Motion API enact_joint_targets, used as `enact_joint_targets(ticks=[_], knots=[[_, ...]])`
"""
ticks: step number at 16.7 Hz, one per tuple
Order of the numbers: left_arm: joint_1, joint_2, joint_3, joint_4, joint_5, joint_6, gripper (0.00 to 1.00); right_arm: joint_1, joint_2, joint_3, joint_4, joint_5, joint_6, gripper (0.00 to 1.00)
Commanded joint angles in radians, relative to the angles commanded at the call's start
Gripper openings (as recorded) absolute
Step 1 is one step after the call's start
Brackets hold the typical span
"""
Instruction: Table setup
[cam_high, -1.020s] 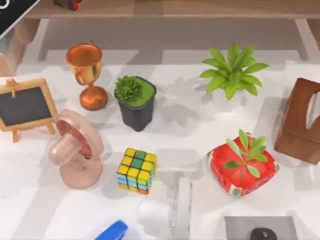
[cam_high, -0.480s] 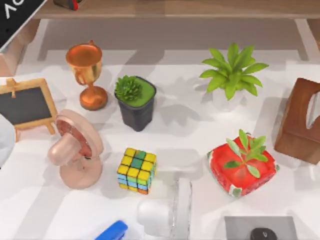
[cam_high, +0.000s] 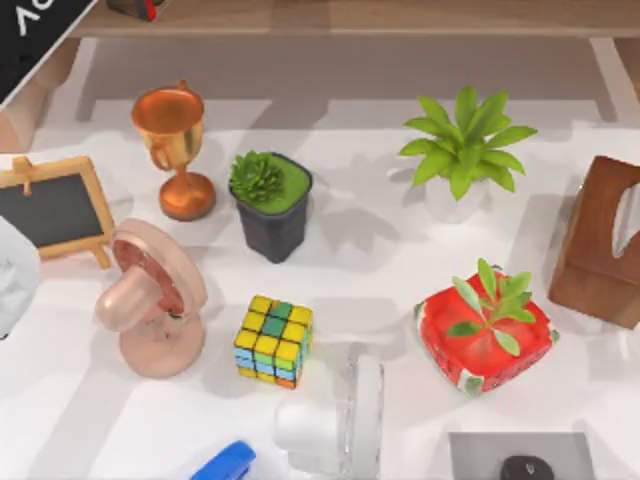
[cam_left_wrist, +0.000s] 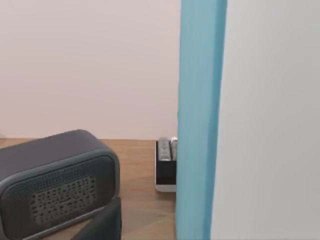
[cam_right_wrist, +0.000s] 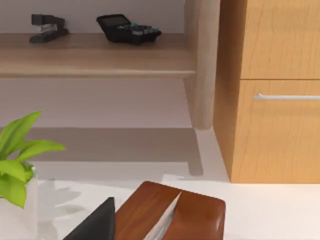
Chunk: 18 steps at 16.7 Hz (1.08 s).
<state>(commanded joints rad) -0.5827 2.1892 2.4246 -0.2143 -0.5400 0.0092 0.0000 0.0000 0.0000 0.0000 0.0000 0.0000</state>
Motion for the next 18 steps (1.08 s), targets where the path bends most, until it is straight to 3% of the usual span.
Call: enact_joint_targets(ticks=[11,18], knots=[[0.0,0.0,0.0,0.0,0.0,0.0,0.02,0.0,0.0,0.0,0.0,0.0,0.0,1.0],[0.0,0.0,0.0,0.0,0.0,0.0,0.0,0.0,0.0,0.0,0.0,0.0,0.0,1.0]])
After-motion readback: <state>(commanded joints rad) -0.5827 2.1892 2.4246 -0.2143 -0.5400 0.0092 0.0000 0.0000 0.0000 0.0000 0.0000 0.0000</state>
